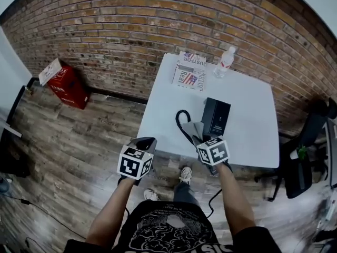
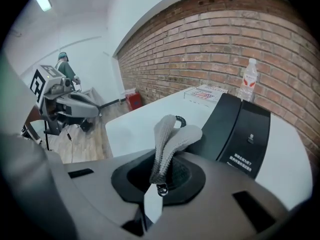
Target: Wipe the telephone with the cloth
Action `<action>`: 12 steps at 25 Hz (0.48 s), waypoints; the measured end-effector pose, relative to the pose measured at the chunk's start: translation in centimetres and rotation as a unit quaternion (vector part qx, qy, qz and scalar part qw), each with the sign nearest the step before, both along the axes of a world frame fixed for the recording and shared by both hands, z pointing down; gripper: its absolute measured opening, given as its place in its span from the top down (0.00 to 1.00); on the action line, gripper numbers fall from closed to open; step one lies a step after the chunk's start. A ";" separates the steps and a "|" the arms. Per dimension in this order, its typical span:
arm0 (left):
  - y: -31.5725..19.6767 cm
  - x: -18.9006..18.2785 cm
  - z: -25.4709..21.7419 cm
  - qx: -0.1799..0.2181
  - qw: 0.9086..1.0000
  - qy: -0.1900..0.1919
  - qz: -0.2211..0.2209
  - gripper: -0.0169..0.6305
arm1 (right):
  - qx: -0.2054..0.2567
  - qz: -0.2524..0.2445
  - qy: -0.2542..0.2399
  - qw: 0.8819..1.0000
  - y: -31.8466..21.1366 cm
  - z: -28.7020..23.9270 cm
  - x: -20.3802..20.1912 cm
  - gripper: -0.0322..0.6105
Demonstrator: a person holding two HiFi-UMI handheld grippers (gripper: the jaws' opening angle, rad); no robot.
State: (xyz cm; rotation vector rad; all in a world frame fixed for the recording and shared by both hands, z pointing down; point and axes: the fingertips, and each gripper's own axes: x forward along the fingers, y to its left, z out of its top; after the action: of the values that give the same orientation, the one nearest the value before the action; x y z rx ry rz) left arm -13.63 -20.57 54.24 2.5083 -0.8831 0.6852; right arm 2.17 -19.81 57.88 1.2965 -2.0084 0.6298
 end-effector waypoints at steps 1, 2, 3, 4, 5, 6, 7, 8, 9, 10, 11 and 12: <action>0.1 0.0 0.0 0.001 1.000 -0.001 0.004 0.96 | 0.008 0.006 -0.004 1.000 0.1 -0.5 -0.1 0.93; 0.3 0.0 -0.1 0.002 1.000 -0.002 0.008 0.96 | 0.017 0.013 -0.011 1.000 0.3 -1.2 -0.1 0.93; 0.4 0.0 -0.3 0.004 1.000 -0.002 0.011 0.96 | 0.027 0.020 -0.019 0.999 0.4 -1.9 -0.2 0.93; 0.5 0.0 -0.5 0.006 1.000 -0.002 0.014 0.96 | 0.038 0.027 -0.026 0.999 0.6 -2.7 -0.2 0.93; 0.6 0.1 -0.8 0.009 1.000 -0.001 0.017 0.96 | 0.048 0.033 -0.030 0.998 0.7 -3.6 -0.1 0.93; 0.6 0.2 -1.1 0.012 1.000 0.000 0.019 0.96 | 0.059 0.039 -0.032 0.997 0.9 -4.5 0.0 0.93; 0.6 0.3 -1.5 0.016 1.000 0.001 0.021 0.96 | 0.070 0.045 -0.033 0.996 1.1 -5.4 0.3 0.93; 0.4 0.5 -1.9 0.020 1.000 0.002 0.023 0.96 | 0.082 0.051 -0.035 0.995 1.2 -6.4 0.5 0.93; 0.2 0.6 -2.4 0.024 0.999 0.004 0.023 0.96 | 0.095 0.058 -0.038 0.993 1.4 -7.5 0.8 0.93; 0.0 0.7 -2.8 0.028 0.999 0.006 0.023 0.96 | 0.108 0.066 -0.042 0.991 1.6 -8.5 1.1 0.93; -0.2 0.9 -3.3 0.032 0.999 0.008 0.023 0.96 | 0.120 0.074 -0.045 0.989 1.8 -9.6 1.5 0.93; -0.4 1.1 -3.8 0.037 0.999 0.009 0.024 0.96 | 0.132 0.082 -0.046 0.987 2.1 -10.5 1.8 0.93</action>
State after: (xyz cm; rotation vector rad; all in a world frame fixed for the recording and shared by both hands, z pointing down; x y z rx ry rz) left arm -12.56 -21.00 50.43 2.6047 -0.8605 0.6553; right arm 4.02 -17.72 47.35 1.6288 -2.1307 0.5188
